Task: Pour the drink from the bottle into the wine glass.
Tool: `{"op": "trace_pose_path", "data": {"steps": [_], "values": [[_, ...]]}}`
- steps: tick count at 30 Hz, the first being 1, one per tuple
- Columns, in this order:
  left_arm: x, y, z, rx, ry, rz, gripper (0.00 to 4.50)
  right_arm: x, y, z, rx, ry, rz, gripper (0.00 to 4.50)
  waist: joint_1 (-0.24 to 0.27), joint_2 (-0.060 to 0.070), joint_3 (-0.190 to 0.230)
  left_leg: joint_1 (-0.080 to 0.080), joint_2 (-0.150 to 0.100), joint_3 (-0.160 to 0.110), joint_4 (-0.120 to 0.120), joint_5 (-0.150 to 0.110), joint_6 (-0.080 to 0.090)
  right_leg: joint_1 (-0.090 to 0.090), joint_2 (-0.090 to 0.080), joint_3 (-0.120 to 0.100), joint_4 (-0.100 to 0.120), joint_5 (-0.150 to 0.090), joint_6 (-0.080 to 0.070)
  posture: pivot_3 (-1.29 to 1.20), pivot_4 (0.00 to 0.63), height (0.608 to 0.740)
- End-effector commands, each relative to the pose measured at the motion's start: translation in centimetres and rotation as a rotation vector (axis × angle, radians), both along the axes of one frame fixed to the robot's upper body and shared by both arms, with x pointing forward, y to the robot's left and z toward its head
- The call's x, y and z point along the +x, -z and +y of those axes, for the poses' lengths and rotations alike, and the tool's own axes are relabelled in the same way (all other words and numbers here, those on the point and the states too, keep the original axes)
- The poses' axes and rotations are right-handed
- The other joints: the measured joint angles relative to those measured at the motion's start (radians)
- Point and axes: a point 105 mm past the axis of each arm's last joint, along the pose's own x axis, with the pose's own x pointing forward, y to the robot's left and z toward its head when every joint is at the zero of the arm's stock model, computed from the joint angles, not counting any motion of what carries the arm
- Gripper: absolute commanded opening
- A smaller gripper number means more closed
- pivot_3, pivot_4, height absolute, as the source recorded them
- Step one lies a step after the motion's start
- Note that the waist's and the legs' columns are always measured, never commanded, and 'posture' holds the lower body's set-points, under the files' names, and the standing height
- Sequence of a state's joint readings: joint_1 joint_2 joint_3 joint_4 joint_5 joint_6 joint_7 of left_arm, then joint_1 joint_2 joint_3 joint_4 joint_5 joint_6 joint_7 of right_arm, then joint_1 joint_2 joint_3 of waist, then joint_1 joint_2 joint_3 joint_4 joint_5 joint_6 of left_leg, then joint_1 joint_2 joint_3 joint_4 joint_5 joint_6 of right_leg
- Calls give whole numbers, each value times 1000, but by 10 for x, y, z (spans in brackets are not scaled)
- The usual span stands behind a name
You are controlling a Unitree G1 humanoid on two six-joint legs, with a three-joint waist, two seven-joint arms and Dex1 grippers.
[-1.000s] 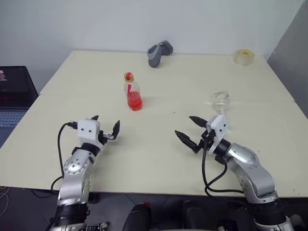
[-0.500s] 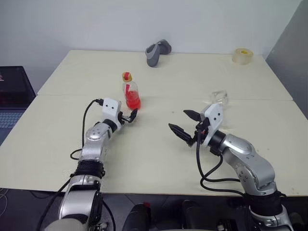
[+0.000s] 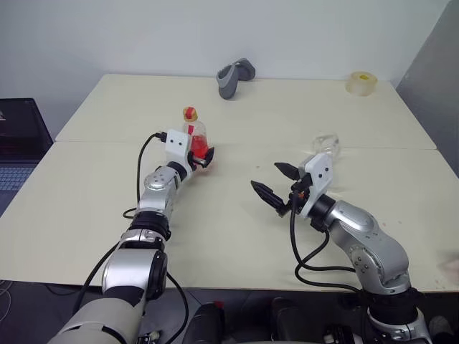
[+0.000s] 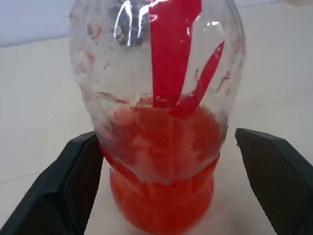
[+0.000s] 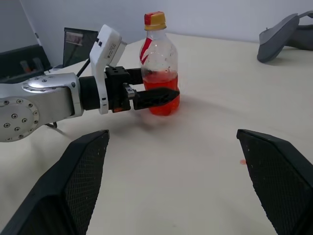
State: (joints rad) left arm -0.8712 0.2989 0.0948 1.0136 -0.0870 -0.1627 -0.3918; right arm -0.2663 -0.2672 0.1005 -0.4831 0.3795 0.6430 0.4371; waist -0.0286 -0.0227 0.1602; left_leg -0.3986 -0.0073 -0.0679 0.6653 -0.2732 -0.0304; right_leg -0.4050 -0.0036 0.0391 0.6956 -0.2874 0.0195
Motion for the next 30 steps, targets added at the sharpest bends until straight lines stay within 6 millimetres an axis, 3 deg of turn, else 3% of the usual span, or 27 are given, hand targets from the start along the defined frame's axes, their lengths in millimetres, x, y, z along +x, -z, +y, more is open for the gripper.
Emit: {"op": "trace_pose_path", "data": {"steps": [1, 10, 13, 17, 20, 24, 30], "values": [[7, -17, -1, 14, -22, -53, 4500, -5, -17, 3, 27, -21, -62, 4452, 0, 0, 0, 0, 0, 0, 0, 0, 0, 0, 0, 0, 0, 0, 0, 0, 150, 740], [17, -19, -7, -61, -52, 8, 4500, -3, -18, 4, 29, -19, -69, 4452, -1, 0, 0, 0, 0, 0, 0, 0, 0, 0, 0, -1, 0, 0, 0, 0, 150, 740], [18, -17, -14, -64, -22, 31, 3874, -3, -20, 4, 33, -13, -77, 4500, -1, 0, 0, 0, 0, 0, 0, 0, 0, 0, 0, -1, 0, 0, 0, 0, 150, 740], [17, -17, -17, -47, 0, 34, 2692, -4, -22, 4, 37, -10, -87, 4500, -1, 0, 0, 0, 0, 0, 0, 0, 0, 0, 0, -1, 0, 0, 0, 0, 150, 740], [17, -17, -16, -52, 9, 32, 2118, -5, -25, 4, 32, -8, -120, 4500, -1, 0, 0, 0, -1, 0, 0, 0, 0, 0, 0, -1, 0, 0, 0, 0, 150, 740], [13, -13, -10, -41, 29, 31, 1926, -6, -25, 3, 24, -10, -151, 4500, -1, 0, 0, 0, -1, 0, 0, 0, 0, 0, 0, -1, 0, 0, 0, 0, 150, 740], [-7, -26, -50, 40, 379, -63, 1923, -21, -27, -2, 31, -130, -134, 4500, 0, 0, 0, -1, -1, 0, 0, 0, 0, 0, 0, 0, 0, 0, 0, 0, 150, 740]]}}
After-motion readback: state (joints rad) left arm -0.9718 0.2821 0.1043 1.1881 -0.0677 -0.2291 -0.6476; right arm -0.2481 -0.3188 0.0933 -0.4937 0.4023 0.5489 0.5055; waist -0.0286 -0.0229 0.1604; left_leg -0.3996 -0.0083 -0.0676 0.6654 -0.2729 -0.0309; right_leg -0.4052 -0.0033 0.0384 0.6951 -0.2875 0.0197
